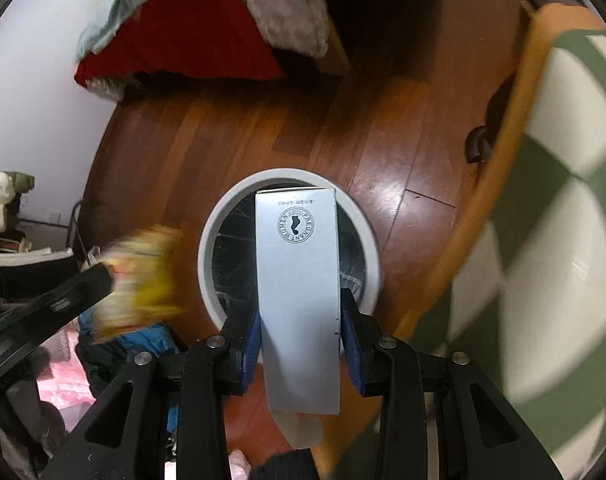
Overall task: Collect trash
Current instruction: 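Carry both items to the white bin and open both tools to drop them, then move both tools back over the table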
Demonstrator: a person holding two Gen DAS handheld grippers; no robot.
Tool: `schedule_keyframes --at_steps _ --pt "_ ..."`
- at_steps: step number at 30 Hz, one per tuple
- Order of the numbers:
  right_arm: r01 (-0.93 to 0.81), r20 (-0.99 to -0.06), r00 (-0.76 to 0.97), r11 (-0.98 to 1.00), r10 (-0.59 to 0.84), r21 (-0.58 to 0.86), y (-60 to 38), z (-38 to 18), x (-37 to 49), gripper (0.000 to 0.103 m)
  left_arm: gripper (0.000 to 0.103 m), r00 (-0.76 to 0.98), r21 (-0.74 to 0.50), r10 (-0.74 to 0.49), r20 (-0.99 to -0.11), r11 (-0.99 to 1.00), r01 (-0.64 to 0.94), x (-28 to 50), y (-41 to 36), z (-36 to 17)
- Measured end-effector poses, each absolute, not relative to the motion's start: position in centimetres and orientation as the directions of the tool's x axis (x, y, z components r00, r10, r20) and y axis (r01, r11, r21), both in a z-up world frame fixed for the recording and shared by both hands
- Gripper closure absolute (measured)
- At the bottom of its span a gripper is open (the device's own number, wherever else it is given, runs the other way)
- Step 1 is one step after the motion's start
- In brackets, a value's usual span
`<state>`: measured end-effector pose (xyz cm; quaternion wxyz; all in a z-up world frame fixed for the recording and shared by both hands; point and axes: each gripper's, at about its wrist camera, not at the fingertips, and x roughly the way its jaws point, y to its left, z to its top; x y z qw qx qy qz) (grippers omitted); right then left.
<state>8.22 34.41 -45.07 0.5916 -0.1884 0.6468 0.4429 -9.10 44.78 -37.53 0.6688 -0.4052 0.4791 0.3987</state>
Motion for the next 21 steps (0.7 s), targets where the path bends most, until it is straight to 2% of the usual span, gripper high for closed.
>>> schedule_keyframes --at_steps 2,3,4,7,9,13,21 --pt "-0.771 -0.936 -0.250 0.533 0.249 0.347 36.2 -46.9 8.0 0.060 0.002 0.175 -0.099 0.195 -0.965 0.346 -0.933 -10.1 44.9 -37.5" --pt "-0.776 -0.939 -0.255 0.531 0.230 0.341 36.9 -47.7 7.8 0.047 0.002 0.150 -0.069 0.219 -0.964 0.339 -0.938 -10.7 44.8 -37.6" --pt "-0.780 -0.941 -0.256 0.528 0.219 0.335 37.3 -48.2 7.9 0.029 0.002 0.115 -0.030 0.243 -0.963 0.329 -0.944 -11.0 44.4 -37.6" --pt "-0.799 -0.953 -0.243 0.519 0.181 0.303 37.7 -49.0 7.3 0.005 0.002 0.054 0.035 0.275 -0.960 0.310 -0.950 -12.9 44.2 -37.7" --pt "-0.828 -0.970 -0.196 0.506 0.146 0.243 38.0 -49.1 6.8 0.001 0.002 0.042 0.049 0.286 -0.957 0.303 -0.952 -13.4 43.9 -37.6" --pt "-0.873 -0.993 -0.097 0.473 0.072 0.120 38.1 -48.8 5.9 0.001 0.002 0.034 0.066 0.308 -0.951 0.308 -0.949 -14.1 42.8 -36.7" --pt "-0.895 -0.994 -0.052 0.436 0.096 0.089 34.6 -44.8 4.2 0.001 0.002 0.071 0.037 0.332 -0.941 0.308 -0.951 -14.9 40.9 -33.9"
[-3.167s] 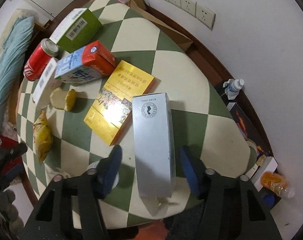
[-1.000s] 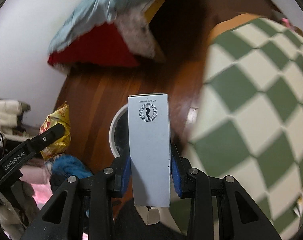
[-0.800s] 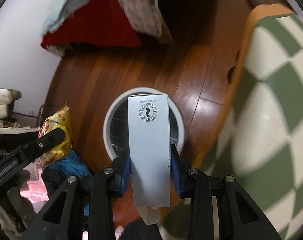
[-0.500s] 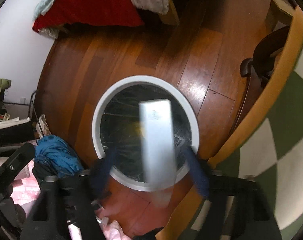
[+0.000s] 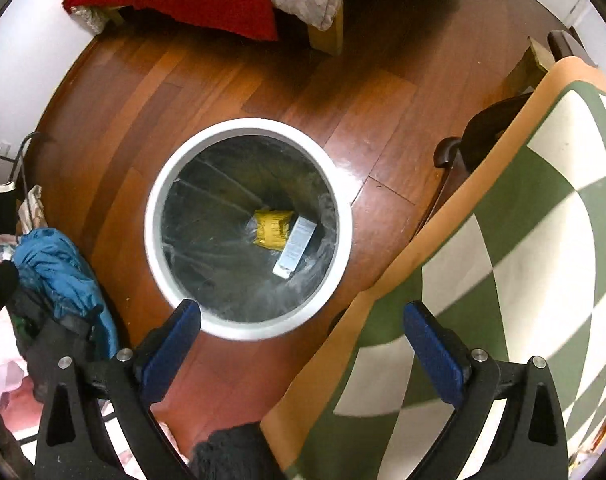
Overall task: Collect trash
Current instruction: 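Move both tools back over the table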
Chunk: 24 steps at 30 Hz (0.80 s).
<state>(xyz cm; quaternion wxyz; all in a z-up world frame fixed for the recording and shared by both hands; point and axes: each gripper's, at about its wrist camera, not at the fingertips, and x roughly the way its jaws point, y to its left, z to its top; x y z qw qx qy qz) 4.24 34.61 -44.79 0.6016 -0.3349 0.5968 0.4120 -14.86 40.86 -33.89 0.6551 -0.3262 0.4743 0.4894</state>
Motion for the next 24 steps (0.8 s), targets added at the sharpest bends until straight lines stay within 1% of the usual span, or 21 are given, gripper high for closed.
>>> schedule_keyframes --at_steps 9,16,24 --pt "-0.903 -0.982 -0.054 0.410 0.182 0.126 31.7 -39.6 2.7 0.001 0.002 0.124 0.004 0.385 -0.914 0.316 -0.949 -15.6 37.8 -29.3" --pt "-0.905 -0.957 -0.060 0.388 0.284 0.172 27.9 -33.2 2.1 0.001 0.002 0.185 -0.036 0.428 -0.885 0.332 -0.942 -16.0 34.5 -25.4" --pt "-0.890 -0.909 -0.065 0.388 0.411 0.240 23.6 -26.5 2.7 0.001 0.002 0.236 -0.051 0.469 -0.851 0.374 -0.926 -15.2 30.6 -20.5"
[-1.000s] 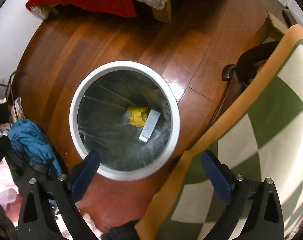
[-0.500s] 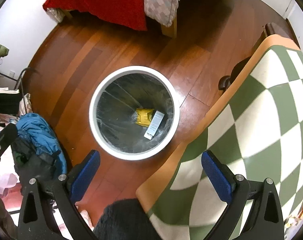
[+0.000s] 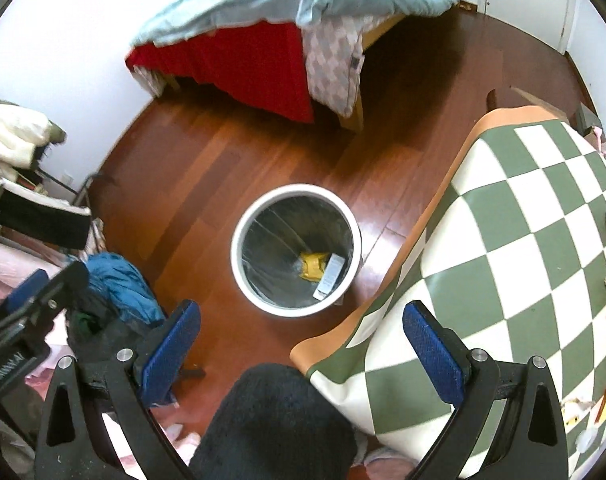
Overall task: Collect trash
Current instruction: 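Move both tools back over the table, then grasp the crumpled wrapper with the left tool while the right tool grasps the yellow pack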
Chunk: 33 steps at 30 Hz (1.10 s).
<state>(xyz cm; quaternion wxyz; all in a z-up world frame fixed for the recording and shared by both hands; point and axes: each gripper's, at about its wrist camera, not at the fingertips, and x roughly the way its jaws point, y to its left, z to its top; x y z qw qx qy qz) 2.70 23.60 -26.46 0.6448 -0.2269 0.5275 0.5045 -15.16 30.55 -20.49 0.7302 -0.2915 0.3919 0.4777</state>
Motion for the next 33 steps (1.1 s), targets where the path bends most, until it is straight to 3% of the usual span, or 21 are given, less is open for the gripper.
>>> schedule_keyframes --at_steps 9,14,23,29,33 --pt "-0.802 -0.819 -0.095 0.444 0.567 0.400 14.4 -19.9 6.7 0.001 0.002 0.338 -0.034 0.490 -0.803 0.529 -0.848 -7.9 24.7 -17.4" --pt "-0.702 -0.829 0.009 0.594 0.559 0.393 6.2 -20.1 13.0 0.001 0.002 0.367 -0.046 0.363 -0.857 0.655 -0.755 0.5 20.5 -21.4" --pt "-0.312 -0.926 0.179 0.911 0.333 0.268 -12.1 -28.6 26.8 0.001 0.002 0.300 0.026 0.261 -0.918 0.792 -0.610 13.9 11.2 -28.8" --pt "-0.018 -0.949 0.169 0.963 0.268 0.269 -19.7 -35.7 33.1 0.001 0.002 0.206 0.112 0.268 -0.941 0.823 -0.557 18.5 9.5 -32.9" --pt "0.046 -0.951 0.203 0.968 0.233 0.247 -20.5 -37.9 35.8 0.001 0.002 0.177 0.128 0.265 -0.948 0.824 -0.551 19.4 9.1 -34.0"
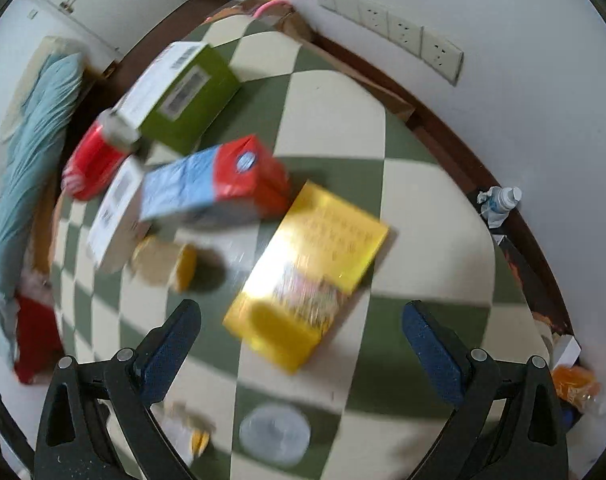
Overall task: Collect trash
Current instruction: 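Grasp the crumpled wrapper with the left tool while the right tool grasps the yellow pack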
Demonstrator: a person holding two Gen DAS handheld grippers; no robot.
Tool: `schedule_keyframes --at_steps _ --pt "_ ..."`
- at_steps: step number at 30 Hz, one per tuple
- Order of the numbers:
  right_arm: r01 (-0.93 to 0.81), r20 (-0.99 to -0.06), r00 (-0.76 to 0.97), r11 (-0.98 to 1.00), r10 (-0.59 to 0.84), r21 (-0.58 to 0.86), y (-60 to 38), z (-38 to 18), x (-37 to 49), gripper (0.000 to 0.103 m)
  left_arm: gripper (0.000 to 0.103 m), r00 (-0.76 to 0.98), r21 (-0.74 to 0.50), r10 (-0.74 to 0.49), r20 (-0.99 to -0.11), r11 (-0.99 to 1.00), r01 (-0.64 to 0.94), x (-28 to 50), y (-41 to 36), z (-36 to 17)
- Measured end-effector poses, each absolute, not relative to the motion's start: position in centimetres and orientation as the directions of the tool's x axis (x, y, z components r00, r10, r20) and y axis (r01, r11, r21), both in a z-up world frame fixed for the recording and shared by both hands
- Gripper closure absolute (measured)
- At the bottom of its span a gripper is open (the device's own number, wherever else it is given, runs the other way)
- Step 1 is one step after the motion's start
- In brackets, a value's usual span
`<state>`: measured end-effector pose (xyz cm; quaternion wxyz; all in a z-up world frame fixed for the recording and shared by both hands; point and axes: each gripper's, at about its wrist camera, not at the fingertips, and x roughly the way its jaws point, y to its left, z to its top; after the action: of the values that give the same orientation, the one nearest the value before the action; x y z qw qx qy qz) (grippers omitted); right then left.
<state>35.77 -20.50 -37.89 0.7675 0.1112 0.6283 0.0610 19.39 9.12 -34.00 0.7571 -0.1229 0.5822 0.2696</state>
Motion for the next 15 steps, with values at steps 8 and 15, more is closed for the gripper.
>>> schedule_keyframes --at_steps 8,15 --pt "-0.089 -0.959 0.261 0.992 0.110 0.089 -17.9 -38.9 36.4 0.026 0.002 0.196 0.103 0.230 -0.953 0.858 -0.503 19.3 7.0 -33.7" --pt "-0.169 -0.966 0.171 0.971 0.196 0.167 -21.4 -38.0 35.7 0.067 0.002 0.272 0.000 0.155 -0.950 0.869 -0.495 18.6 5.6 -31.7"
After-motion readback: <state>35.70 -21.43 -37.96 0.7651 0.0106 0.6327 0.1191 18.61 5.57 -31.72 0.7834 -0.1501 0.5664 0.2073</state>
